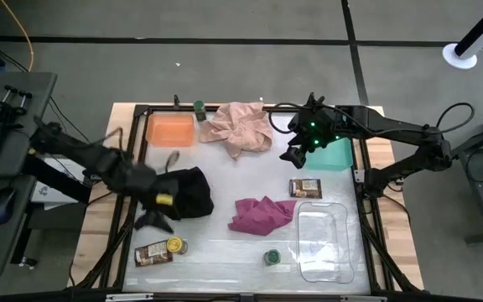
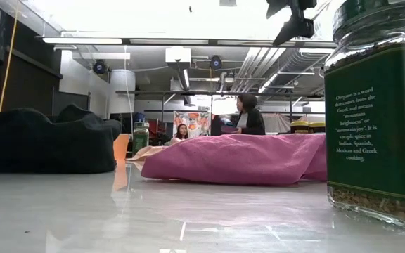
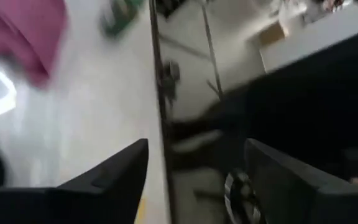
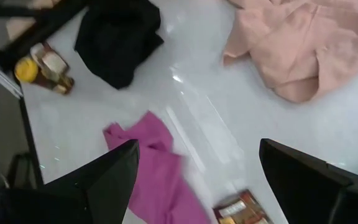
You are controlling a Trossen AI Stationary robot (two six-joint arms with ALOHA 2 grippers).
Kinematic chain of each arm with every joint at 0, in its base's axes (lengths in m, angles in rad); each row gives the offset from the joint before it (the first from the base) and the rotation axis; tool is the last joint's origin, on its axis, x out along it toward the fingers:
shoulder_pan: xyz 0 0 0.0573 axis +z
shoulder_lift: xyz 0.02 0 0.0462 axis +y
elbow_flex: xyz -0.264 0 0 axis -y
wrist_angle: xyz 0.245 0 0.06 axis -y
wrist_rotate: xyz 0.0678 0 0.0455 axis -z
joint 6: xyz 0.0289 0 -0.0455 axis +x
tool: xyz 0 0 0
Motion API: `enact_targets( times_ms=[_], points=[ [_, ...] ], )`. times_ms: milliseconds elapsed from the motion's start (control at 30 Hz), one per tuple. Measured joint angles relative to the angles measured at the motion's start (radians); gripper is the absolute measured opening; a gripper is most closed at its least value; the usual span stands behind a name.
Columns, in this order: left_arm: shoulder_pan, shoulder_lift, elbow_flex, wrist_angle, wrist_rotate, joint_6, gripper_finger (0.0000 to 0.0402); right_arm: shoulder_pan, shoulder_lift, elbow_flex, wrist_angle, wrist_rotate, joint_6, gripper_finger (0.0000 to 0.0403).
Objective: Sort spices by type
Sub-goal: Put the yellow seasoning bottle into the blue bin
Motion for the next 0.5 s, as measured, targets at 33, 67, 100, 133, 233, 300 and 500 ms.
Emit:
enact_targets(
  times_ms=[33,67,100,133,233,300,500],
  points=[
    [-0.045,0.024,0.006,0.006,-0.043,-0.043,0.0266,0.0,0.0,0.0,-0.011,0.0,-0.012,0.0326],
    [-0.094,0.046,0.008,0.007,-0.096,-0.08,0.027,0.0,0.0,0.0,-0.019,0.0,-0.024,0.0326],
    [-0.14,0.066,0.008,0.001,-0.152,-0.113,0.0272,0.0,0.0,0.0,-0.026,0.0,-0.034,0.0326],
    [-0.184,0.087,0.008,-0.002,-0.21,-0.141,0.0273,0.0,0.0,0.0,-0.031,0.0,-0.042,0.0326],
    [-0.292,0.153,0.008,-0.009,-0.377,-0.213,0.0273,0.0,0.0,0.0,-0.042,0.005,-0.064,0.0326],
    [-0.343,0.193,0.008,-0.007,-0.487,-0.254,0.0273,0.0,0.0,0.0,-0.045,0.005,-0.084,0.0326],
    [-0.413,0.328,0.008,-0.005,-0.549,-0.241,0.0273,0.0,0.0,0.0,-0.044,0.007,-0.126,0.0326]
  ],
)
